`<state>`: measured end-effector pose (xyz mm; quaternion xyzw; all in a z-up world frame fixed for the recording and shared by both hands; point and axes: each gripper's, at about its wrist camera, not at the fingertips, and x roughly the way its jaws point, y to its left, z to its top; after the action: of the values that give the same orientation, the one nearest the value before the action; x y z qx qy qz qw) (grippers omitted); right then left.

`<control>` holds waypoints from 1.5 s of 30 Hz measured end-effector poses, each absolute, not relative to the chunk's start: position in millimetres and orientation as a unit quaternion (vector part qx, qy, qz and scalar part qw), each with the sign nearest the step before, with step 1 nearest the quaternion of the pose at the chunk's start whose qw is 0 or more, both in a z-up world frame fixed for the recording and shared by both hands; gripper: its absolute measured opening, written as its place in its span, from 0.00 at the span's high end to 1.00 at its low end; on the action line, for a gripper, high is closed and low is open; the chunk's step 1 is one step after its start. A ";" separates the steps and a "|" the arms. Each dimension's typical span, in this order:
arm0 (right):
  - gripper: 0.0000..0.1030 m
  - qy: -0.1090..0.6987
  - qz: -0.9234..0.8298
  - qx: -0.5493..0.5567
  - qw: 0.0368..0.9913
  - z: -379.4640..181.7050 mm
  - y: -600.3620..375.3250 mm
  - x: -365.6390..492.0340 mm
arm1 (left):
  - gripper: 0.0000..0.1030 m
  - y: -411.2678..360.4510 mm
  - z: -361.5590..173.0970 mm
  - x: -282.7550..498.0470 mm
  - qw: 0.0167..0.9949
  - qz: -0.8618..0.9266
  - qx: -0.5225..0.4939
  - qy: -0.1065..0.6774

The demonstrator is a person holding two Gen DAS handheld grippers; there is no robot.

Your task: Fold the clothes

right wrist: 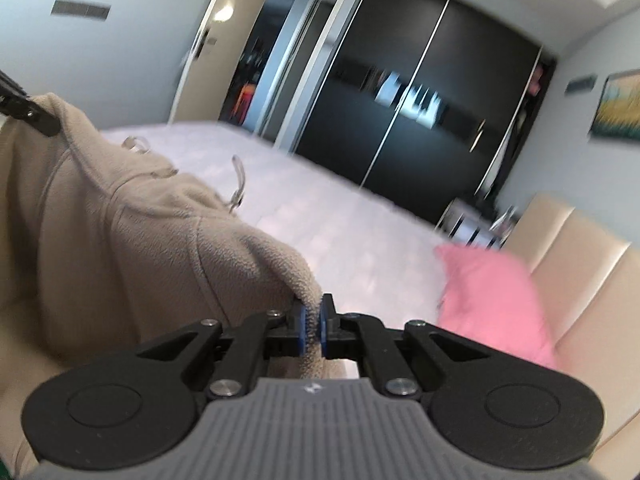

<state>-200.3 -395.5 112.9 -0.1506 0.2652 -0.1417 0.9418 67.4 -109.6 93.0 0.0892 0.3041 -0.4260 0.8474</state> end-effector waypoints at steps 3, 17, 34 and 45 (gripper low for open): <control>0.93 0.303 -0.120 -0.136 0.935 73.2 -394.9 -206.5 | 0.96 -100.7 60.6 70.3 0.829 -0.432 0.103 0.341; 0.92 0.459 0.018 -0.124 0.879 -47.7 -363.6 -221.9 | 0.95 -105.4 -10.0 48.3 0.761 -0.425 0.214 0.442; 0.62 0.395 0.024 -0.086 0.914 1.6 -392.3 -223.2 | 0.94 -111.9 -29.1 46.1 0.746 -0.409 0.229 0.474; 0.47 0.397 0.020 0.058 0.916 3.5 -416.6 -154.8 | 0.94 -123.7 -43.1 39.4 0.743 -0.397 0.258 0.473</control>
<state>-154.8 -416.6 3.5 0.0582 0.3965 0.0200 0.9160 39.4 -123.7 -43.1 0.2584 0.4731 -0.3972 0.7428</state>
